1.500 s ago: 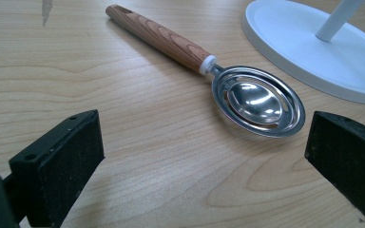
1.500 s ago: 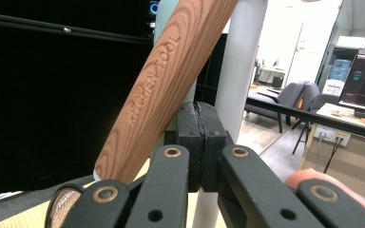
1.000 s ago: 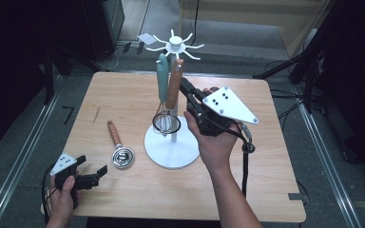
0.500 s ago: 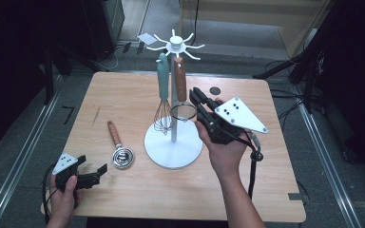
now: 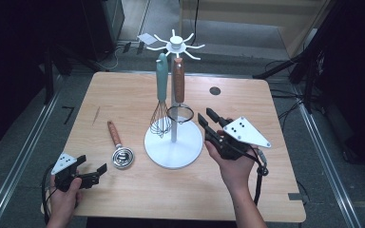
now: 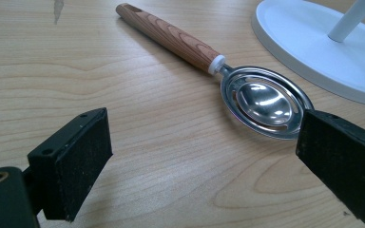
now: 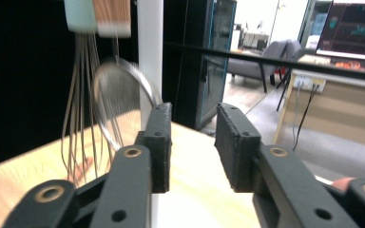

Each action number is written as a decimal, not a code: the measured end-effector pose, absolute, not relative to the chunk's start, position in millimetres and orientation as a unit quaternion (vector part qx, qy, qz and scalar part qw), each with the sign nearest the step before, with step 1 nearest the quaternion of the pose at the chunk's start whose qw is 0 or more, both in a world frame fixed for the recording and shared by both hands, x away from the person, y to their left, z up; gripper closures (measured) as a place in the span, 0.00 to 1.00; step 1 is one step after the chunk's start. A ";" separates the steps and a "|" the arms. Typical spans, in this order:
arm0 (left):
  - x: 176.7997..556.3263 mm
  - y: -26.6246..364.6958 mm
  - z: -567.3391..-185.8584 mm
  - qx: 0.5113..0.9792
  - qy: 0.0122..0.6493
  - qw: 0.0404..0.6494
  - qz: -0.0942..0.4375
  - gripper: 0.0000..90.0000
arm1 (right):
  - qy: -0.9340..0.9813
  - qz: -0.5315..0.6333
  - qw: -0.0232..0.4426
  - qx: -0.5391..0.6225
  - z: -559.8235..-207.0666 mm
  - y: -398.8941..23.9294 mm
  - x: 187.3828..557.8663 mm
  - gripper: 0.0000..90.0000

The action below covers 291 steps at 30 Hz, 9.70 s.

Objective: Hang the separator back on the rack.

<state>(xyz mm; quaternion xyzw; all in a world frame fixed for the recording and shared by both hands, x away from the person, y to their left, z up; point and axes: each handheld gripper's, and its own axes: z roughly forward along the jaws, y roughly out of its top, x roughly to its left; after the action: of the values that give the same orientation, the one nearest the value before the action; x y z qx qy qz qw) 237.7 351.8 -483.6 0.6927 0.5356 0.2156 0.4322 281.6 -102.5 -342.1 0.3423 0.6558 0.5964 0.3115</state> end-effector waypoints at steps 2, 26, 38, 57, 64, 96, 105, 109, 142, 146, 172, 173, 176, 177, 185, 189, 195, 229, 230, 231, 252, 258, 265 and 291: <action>237.6 351.6 -483.6 0.694 0.535 0.430 0.217 0.05 | 0.660 0.591 0.304 0.349 -351.7 -106.2 279.6 0.70; 238.4 346.2 -482.9 0.705 0.536 0.404 0.229 0.27 | 0.686 0.526 0.271 0.424 -444.8 -158.9 252.7 0.54; 252.0 328.9 -475.1 0.711 0.527 0.415 0.210 0.56 | 0.688 0.498 0.255 0.462 -471.4 -182.5 231.2 0.55; 275.7 313.8 -486.5 0.727 0.547 0.378 0.171 0.83 | 0.679 0.489 0.256 0.485 -480.2 -190.3 220.7 0.56; 274.1 308.4 -486.3 0.733 0.545 0.372 0.166 0.86 | 0.685 0.490 0.251 0.478 -480.4 -184.1 221.3 0.56; 215.7 273.6 -487.0 0.744 0.534 0.381 0.131 0.81 | 0.713 0.539 0.203 0.400 -471.6 -109.1 217.7 0.59; 212.7 258.6 -488.0 0.752 0.519 0.388 0.119 0.76 | 0.724 0.543 0.186 0.383 -473.1 -90.0 212.3 0.59; 211.8 252.2 -487.8 0.758 0.513 0.387 0.114 0.76 | 0.723 0.545 0.174 0.386 -474.5 -85.7 211.6 0.60; 207.0 191.1 -491.5 0.781 0.470 0.405 0.072 0.72 | 0.754 0.511 0.163 0.380 -486.0 -51.0 203.7 0.64; 205.2 183.1 -491.8 0.787 0.452 0.414 0.064 0.68 | 0.750 0.507 0.168 0.390 -485.7 -55.2 204.1 0.64; 223.7 253.5 -483.3 0.753 0.490 0.427 0.103 0.80 | 0.787 0.450 0.107 0.409 -502.4 -38.1 209.8 0.92; 224.1 254.1 -483.3 0.754 0.489 0.426 0.104 0.80 | 0.788 0.447 0.109 0.410 -502.4 -38.9 209.6 0.91; 224.7 253.8 -483.9 0.752 0.491 0.427 0.103 0.82 | 0.788 0.443 0.112 0.413 -502.9 -43.5 209.3 0.90; 224.9 253.6 -483.9 0.753 0.491 0.426 0.103 0.82 | 0.788 0.441 0.113 0.414 -503.2 -46.0 209.4 0.90; 226.9 251.9 -484.1 0.756 0.485 0.427 0.104 0.85 | 0.782 0.431 0.118 0.434 -504.1 -64.1 213.8 0.88; 228.1 252.1 -483.7 0.755 0.487 0.427 0.102 0.87 | 0.778 0.427 0.125 0.444 -504.2 -72.3 216.3 0.86; 229.8 252.8 -483.7 0.753 0.488 0.430 0.100 0.90 | 0.769 0.419 0.145 0.461 -503.2 -83.0 219.6 0.81; 232.8 244.6 -485.5 0.756 0.481 0.429 0.113 0.96 | 0.756 0.387 0.166 0.501 -503.9 -116.1 216.7 0.74; 232.6 245.1 -484.6 0.755 0.481 0.430 0.117 0.96 | 0.756 0.385 0.166 0.502 -503.6 -119.2 215.8 0.74; 232.7 246.1 -483.5 0.754 0.480 0.432 0.123 0.96 | 0.756 0.386 0.165 0.503 -503.5 -121.1 215.2 0.74; 238.6 286.5 -478.4 0.714 0.515 0.438 0.183 0.64 | 0.774 0.405 0.216 0.436 -488.3 -163.4 214.7 0.71; 239.1 297.6 -478.2 0.708 0.523 0.440 0.177 0.59 | 0.805 0.400 0.201 0.389 -480.1 -154.4 228.1 0.74; 236.7 308.4 -478.8 0.707 0.529 0.436 0.177 0.56 | 0.843 0.401 0.153 0.323 -465.7 -147.5 243.4 0.70; 223.3 331.9 -472.7 0.700 0.529 0.442 0.184 0.02 | 0.936 0.292 0.033 0.193 -439.9 -106.0 284.7 0.62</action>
<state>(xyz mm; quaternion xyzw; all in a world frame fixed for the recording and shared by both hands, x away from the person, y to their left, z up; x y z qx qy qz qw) 223.3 331.9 -472.7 0.7003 0.5294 0.1844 0.4420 284.7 -106.0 -439.9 0.1930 0.9361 0.2921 0.0329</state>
